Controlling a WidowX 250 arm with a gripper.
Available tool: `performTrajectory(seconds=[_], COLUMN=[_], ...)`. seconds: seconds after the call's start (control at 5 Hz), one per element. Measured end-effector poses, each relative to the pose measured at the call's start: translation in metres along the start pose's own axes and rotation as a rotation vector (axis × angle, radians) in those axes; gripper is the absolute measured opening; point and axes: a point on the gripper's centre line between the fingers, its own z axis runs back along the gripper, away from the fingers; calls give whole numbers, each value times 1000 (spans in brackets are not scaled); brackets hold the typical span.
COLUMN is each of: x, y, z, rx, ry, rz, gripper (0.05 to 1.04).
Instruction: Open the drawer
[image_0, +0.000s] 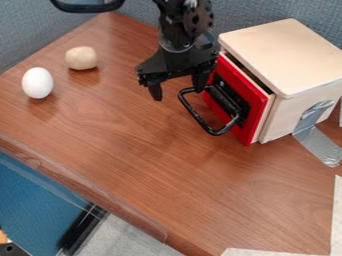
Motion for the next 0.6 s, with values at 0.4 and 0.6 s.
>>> performTrajectory(seconds=[0.4,0.6], x=[-12,-23], y=[3,-1], z=[-21,-28], rx=[43,57], ry=[9,14], rz=[62,36], gripper=[999,999])
